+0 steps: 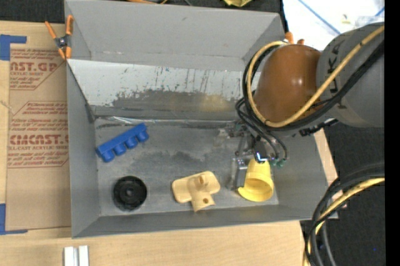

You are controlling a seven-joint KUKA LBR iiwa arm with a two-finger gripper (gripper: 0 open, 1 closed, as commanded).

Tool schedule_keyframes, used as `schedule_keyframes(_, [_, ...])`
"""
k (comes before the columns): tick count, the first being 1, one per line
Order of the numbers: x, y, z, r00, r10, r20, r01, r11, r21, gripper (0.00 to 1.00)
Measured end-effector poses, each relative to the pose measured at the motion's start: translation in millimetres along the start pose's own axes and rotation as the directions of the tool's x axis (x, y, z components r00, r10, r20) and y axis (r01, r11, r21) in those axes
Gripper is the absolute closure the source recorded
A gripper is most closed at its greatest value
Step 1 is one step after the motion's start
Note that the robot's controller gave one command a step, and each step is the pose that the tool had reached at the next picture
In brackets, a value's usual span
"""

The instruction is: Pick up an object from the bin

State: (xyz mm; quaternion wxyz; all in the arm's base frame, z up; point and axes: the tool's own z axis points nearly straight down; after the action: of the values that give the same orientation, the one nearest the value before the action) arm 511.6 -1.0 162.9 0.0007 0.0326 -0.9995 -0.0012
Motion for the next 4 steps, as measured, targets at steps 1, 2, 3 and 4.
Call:
schedule_keyframes(1, [11.1,-13.1,-1.2,1.0,0.0,0.006,0.0,1.0,0.003,0.0])
schedule_keyframes(2, [11.5,-11.6,-53.2,0.975,-0.223,0.01,0.223,0.975,0.005,0.0])
schedule_keyframes(3, [31.3,-59.9,21.6,0.991,-0.134,-0.008,0.134,0.991,0.002,0.0])
schedule_keyframes(4, [30.8,-62.7,13.9,0.972,-0.233,0.004,0.233,0.972,0.004,0.0])
